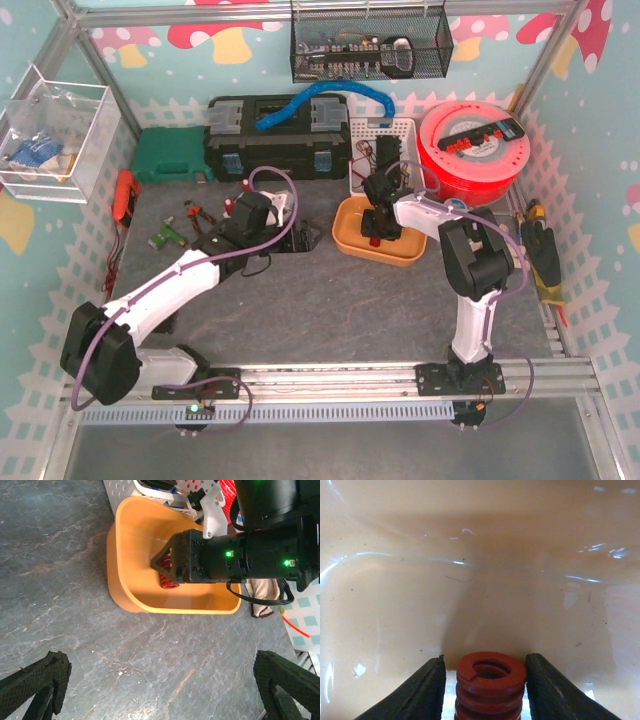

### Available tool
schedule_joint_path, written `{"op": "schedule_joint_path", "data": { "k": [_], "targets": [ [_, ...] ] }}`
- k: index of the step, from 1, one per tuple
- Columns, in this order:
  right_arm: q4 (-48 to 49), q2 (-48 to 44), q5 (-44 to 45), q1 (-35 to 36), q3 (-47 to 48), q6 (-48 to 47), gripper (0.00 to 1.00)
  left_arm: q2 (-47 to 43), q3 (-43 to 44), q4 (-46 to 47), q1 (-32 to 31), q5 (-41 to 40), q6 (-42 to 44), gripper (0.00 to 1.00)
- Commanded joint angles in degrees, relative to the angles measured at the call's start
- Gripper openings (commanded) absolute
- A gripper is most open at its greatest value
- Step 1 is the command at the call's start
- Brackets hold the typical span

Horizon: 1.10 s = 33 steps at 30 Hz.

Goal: Install the large spring

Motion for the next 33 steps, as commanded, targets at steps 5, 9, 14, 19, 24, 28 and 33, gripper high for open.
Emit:
{"op": "schedule_joint_path", "data": {
  "k": [5, 9, 14, 19, 24, 28, 33],
  "targets": [
    [-4.7, -0.8, -1.9, 0.4, -2.9, -1.2, 0.45, -0.8, 0.4, -1.0, 1.1, -1.5, 0.1, 0.99],
    [-4.8, -0.4, -2.3, 0.7, -3.1, -1.0, 0.45, -1.0, 0.5, -0.9, 1.7, -1.5, -0.3, 0.99],
    [-4.1, -0.4, -1.3, 0.7, -3.9, -1.4, 0.35, -1.5, 0.7, -1.0, 2.0, -2.0, -1.1, 0.99],
    [-3.0, -2.6, 0.3, 0.6, -1.8, -4.6, 0.24, -1.6, 0.8, -1.8, 3.6, -1.5, -2.5, 0.99],
    [-0.6, -9.0, -0.5, 0.7, 1.4, -10.3, 0.19, -1.5, 2.2, -2.7, 4.1, -0.3, -2.9, 0.99],
    [5.3, -15.5, -4.9, 0.7, -0.4, -15.8, 0.18, -1.8, 3.9, -3.2, 4.3, 2.0, -2.6, 0.97],
    [11.7, -23.5, -9.3, 2.0, -4.7, -24.1, 0.17, -2.9, 6.2, -3.7, 4.5, 3.6, -2.0, 0.86]
  ]
}}
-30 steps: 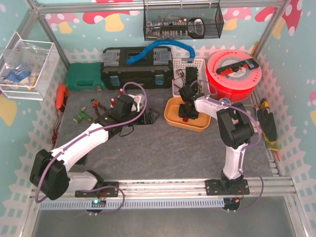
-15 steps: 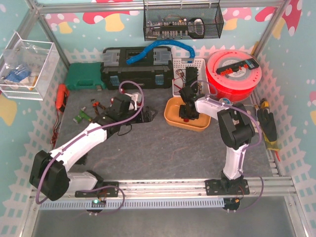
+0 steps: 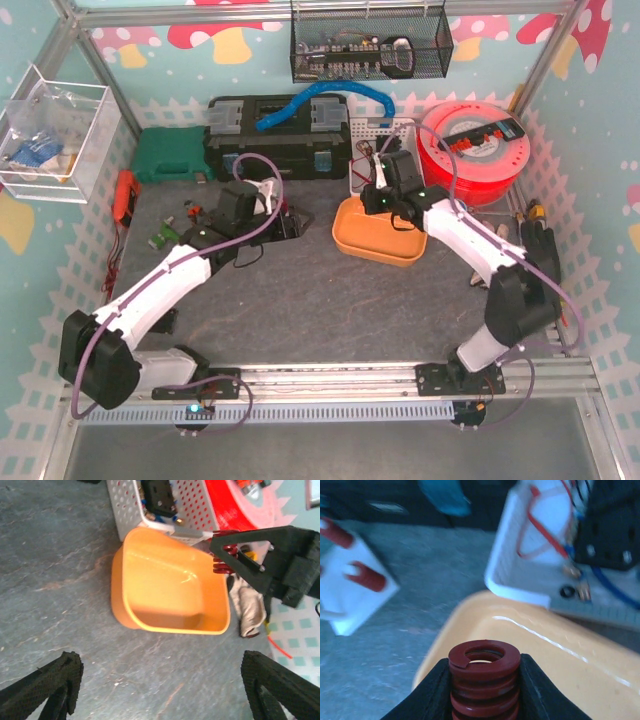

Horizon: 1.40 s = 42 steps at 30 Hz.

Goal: Install the large spring

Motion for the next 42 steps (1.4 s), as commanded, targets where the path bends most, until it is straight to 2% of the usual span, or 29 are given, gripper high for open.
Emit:
{"op": "schedule_joint_path", "data": {
  "k": [1, 6, 8, 11, 14, 21, 26, 42],
  "targets": [
    [7.0, -6.3, -6.9, 1.4, -3.2, -10.2, 0.18, -2.0, 3.4, -0.8, 0.4, 3.0, 0.7, 0.83],
    [14.8, -13.6, -13.4, 4.5, -10.8, -18.6, 0.15, -1.7, 5.8, -2.1, 0.5, 5.3, -0.6, 0.62],
    [20.3, -17.8, -14.1, 7.5, -14.8, -24.0, 0.14, -1.7, 6.7, -2.5, 0.4, 6.5, -1.0, 0.59],
    [28.2, -22.9, -12.9, 12.4, -21.6, -31.6, 0.10, -1.4, 8.5, -2.8, 0.5, 9.5, 0.8, 0.59],
    [33.4, -25.3, -12.9, 14.0, -24.8, -34.3, 0.09, -1.0, 9.6, -3.0, 0.5, 14.3, 3.3, 0.61],
    [34.6, -24.1, -13.7, 15.1, -24.2, -38.2, 0.09, -1.4, 7.5, -3.2, 0.3, 19.3, 8.0, 0.71],
    [36.4, -23.1, -15.1, 15.8, -23.7, -40.0, 0.09, 1.3, 7.8, -3.4, 0.1, 21.9, 8.6, 0.71],
    [36.7, -18.7, -14.5, 18.6, -20.5, -43.3, 0.08, 9.4, 12.7, -5.9, -0.7, 23.8, 11.3, 0.51]
  ]
}}
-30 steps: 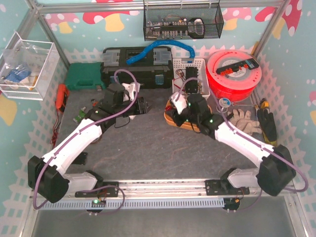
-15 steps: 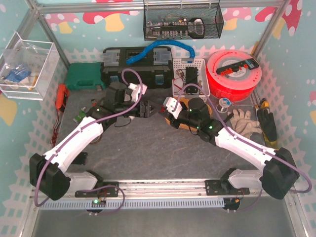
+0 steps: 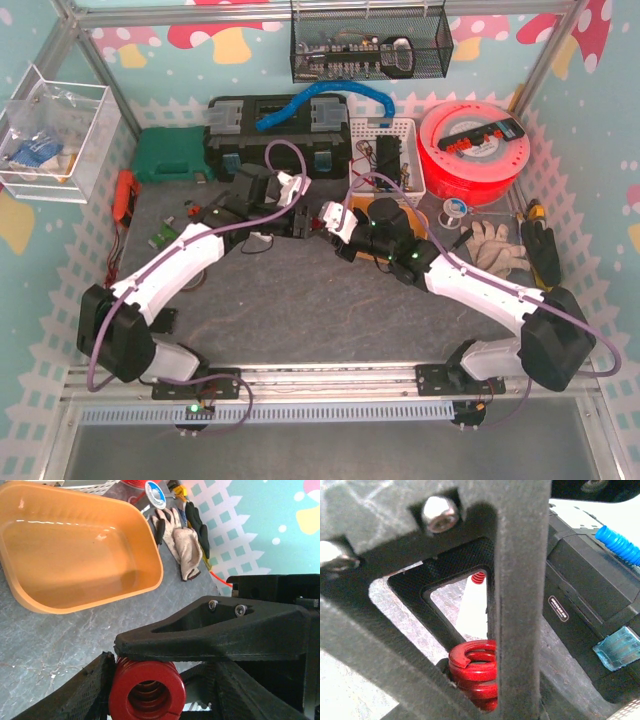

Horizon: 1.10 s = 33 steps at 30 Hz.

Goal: Install the large spring

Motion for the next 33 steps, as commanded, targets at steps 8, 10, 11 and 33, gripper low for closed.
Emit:
{"op": "schedule_joint_path", "data": {
  "k": [8, 10, 11, 33],
  "targets": [
    [2.4, 1.5, 1.4, 1.1, 2.4, -2.4, 0.17, 2.5, 4.4, -4.1, -0.3, 2.3, 3.3, 0.10],
    [1.8, 2.1, 3.1, 1.1, 2.4, -1.2, 0.32, 2.5, 4.8, -5.2, 0.0, 2.1, 3.4, 0.04],
    [1.4, 2.2, 3.7, 1.1, 2.3, -0.2, 0.40, 2.3, 4.9, -5.7, 0.2, 1.6, 3.5, 0.01],
    [-10.1, -7.6, 23.9, 1.0, -3.9, 23.5, 0.99, 6.9, 8.6, -19.9, 8.1, -43.8, 2.6, 0.00]
  ]
}}
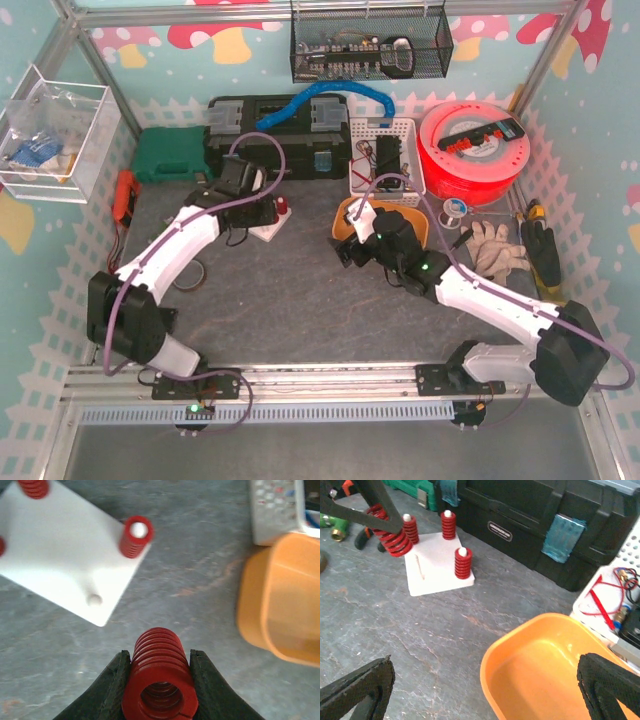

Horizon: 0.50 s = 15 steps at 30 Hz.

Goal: Install the large spring

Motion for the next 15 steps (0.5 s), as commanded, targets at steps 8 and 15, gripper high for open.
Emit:
{"op": "schedule_joint_path", "data": {
  "k": [8, 15],
  "targets": [
    [-4.6, -6.6, 5.6, 0.1, -1.3, 1.6, 0.99, 9.6, 7.3, -3.1, 0.9, -14.1, 0.2, 0.00],
    [-5.9, -8.8, 6.4, 0.1, -2.2, 0.9, 0.99, 12.2, 8.7, -2.7, 0.9, -14.3, 0.5, 0.00]
  ]
}}
